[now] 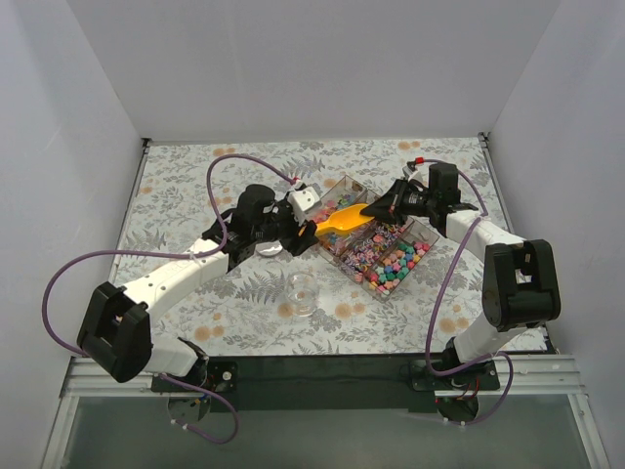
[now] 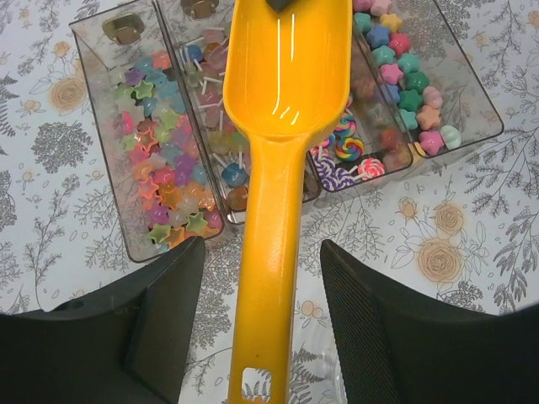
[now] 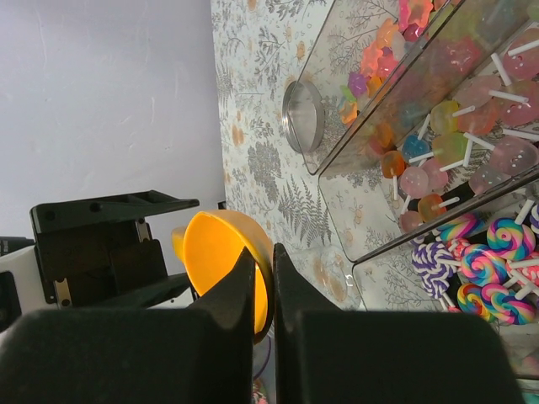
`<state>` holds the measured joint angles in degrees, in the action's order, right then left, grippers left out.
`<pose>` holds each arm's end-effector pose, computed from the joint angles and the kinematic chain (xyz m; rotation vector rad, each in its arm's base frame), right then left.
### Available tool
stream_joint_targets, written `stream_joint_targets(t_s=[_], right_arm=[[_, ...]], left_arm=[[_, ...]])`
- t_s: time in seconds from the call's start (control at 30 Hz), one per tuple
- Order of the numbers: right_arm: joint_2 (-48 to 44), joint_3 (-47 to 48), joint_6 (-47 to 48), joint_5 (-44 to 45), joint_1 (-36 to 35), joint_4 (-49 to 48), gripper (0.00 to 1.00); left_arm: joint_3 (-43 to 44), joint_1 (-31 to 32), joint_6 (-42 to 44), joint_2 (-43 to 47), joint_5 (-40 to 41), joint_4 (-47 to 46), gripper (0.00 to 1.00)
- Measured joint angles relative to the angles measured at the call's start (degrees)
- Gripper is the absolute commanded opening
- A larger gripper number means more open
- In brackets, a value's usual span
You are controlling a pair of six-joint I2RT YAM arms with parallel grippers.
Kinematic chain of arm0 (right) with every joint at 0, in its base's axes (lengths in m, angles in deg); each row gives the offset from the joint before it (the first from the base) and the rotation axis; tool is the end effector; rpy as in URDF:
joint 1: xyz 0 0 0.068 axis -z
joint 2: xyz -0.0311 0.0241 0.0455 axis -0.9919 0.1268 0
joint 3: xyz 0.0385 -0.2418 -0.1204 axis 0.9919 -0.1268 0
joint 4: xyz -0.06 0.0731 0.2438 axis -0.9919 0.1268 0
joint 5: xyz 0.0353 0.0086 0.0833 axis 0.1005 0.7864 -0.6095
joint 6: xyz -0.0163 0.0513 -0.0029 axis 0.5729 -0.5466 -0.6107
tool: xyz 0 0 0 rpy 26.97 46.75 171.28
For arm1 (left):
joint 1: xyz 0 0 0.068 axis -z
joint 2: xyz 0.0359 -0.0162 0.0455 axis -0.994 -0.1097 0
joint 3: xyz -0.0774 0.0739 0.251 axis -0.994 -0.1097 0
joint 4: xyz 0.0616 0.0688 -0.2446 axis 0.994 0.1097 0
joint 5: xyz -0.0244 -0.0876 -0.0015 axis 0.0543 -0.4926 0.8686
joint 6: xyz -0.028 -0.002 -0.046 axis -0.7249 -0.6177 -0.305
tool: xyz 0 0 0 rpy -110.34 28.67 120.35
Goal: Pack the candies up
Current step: Pick up the spatula from the center of the board.
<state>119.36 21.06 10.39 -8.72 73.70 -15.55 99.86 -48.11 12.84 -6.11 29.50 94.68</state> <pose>0.3380 0.0804 0.2286 0.2866 2.2550 1.4941 0.2404 -0.1888 0.2719 0.4989 2.1739 -1.0005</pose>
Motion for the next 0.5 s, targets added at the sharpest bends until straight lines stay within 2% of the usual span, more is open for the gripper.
stream_joint_targets(t_s=[0.07, 0.13, 0.27, 0.4, 0.5], right_arm=[[0.00, 0.00, -0.02, 0.00, 0.00, 0.00, 0.01], [0.00, 0.00, -0.02, 0.02, 0.00, 0.00, 0.01], [0.00, 0.00, -0.02, 0.04, 0.00, -0.02, 0.01], [0.00, -0.57, -0.15, 0.20, 0.00, -0.85, 0.01], [0.00, -0.79, 0.11, -0.17, 0.00, -1.14, 0.01]], left_arm=[[0.37, 0.00, 0.13, 0.00, 0.04, 0.17, 0.53], [0.50, 0.00, 0.20, 0.00, 0.07, 0.33, 0.44], [0.50, 0.00, 0.31, 0.00, 0.07, 0.59, 0.37], [0.50, 0.04, -0.07, 0.00, 0.04, 0.83, 0.22], [0.50, 0.28, -0.20, 0.00, -0.59, 1.49, 0.19]])
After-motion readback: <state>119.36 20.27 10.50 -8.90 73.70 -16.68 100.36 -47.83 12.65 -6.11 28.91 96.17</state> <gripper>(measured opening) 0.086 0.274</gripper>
